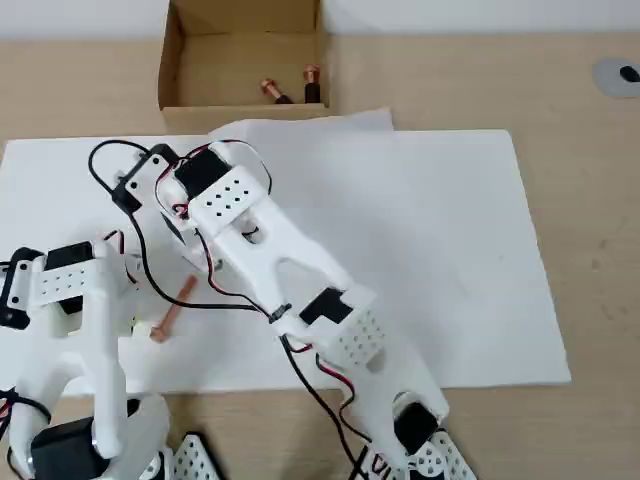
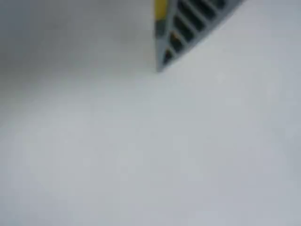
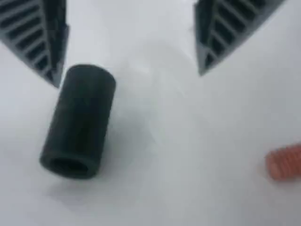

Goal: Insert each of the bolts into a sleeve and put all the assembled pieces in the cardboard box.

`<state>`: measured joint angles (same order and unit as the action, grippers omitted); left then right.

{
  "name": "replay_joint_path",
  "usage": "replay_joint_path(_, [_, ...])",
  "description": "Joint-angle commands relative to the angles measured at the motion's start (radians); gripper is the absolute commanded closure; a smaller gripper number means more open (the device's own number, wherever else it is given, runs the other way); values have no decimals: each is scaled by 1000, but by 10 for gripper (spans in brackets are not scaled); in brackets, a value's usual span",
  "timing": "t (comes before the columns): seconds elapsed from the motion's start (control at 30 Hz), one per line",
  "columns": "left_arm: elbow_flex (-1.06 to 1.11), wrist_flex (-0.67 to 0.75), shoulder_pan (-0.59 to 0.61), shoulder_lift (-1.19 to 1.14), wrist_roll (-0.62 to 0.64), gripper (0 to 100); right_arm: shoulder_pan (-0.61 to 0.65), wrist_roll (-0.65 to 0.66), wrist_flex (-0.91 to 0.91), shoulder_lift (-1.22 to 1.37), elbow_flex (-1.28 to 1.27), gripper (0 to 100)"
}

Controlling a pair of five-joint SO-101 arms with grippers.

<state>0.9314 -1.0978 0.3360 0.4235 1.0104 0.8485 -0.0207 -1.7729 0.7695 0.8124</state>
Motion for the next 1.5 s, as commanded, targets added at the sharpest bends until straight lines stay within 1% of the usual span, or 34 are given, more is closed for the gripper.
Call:
replay_joint_path(0.0, [-3, 9, 3, 16, -6, 728, -42, 5, -8, -73, -4, 770])
replay_joint_path(0.17, [-3, 9, 3, 16, -6, 728, -82, 8, -8, -71, -5, 772])
replay_joint_path(0.33, [-3, 9, 3, 16, -6, 728, -96, 9, -8, -38, -5, 772])
replay_joint_path(0.47, [-3, 9, 3, 16, -6, 728, -97, 9, -8, 4, 2, 773])
replay_joint_path(0.73, [-3, 9, 3, 16, -6, 728, -96, 12, -8, 8, 1, 773])
replay_joint_path(1.03, [-3, 9, 3, 16, -6, 728, -94, 84, -8, 10, -5, 774])
replay_joint_path(1.27, [-3, 9, 3, 16, -6, 728, -96, 86, -8, 16, -7, 774])
replay_joint_path(1.47, [-3, 9, 3, 16, -6, 728, -97, 87, -9, 84, 4, 774])
